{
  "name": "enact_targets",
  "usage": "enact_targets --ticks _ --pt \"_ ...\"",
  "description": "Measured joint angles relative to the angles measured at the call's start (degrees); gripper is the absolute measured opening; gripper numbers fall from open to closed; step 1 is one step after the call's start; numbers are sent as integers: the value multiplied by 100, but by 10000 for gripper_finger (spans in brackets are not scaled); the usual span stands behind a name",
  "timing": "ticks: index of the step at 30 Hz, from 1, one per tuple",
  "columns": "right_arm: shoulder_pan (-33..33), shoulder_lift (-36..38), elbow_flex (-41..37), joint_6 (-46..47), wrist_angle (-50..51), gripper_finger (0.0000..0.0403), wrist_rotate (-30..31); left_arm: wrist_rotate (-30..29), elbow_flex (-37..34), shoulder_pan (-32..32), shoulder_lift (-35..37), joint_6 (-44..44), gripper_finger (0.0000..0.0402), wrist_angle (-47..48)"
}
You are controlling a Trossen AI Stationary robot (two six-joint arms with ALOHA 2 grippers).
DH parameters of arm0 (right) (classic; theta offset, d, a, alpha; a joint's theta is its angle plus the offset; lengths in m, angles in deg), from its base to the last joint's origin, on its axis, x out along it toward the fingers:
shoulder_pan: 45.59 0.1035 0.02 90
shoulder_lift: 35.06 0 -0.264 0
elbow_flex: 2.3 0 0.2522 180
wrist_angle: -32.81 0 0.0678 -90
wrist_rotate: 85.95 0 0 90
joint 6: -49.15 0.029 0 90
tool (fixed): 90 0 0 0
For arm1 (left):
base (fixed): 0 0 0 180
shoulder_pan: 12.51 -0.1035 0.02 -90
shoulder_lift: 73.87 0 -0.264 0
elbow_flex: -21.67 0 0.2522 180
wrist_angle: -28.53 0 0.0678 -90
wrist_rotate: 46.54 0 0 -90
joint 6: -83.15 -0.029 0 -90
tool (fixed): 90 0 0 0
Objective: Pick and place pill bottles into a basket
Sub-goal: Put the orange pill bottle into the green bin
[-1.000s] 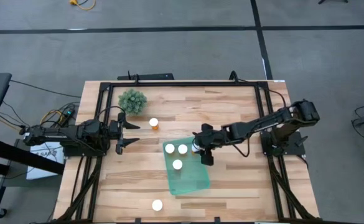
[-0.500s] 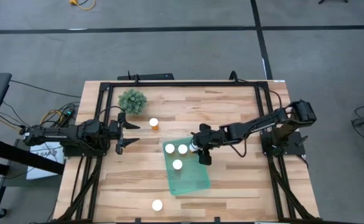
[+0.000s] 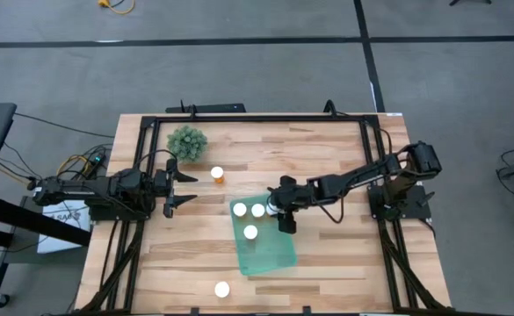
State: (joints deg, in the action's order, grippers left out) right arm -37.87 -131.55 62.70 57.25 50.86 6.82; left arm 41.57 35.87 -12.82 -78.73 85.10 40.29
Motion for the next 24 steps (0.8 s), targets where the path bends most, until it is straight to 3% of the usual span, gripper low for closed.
enact_targets --ticks 10,19,24 --pt "-5 2 122 37 215 298 -356 0 0 0 0 1 248 -1" --pt "-40 13 1096 -732 1253 330 -289 0 0 -1 -2 -1 248 -1" --pt "-116 485 1644 -954 2145 334 -301 0 -1 1 -2 -1 248 -2"
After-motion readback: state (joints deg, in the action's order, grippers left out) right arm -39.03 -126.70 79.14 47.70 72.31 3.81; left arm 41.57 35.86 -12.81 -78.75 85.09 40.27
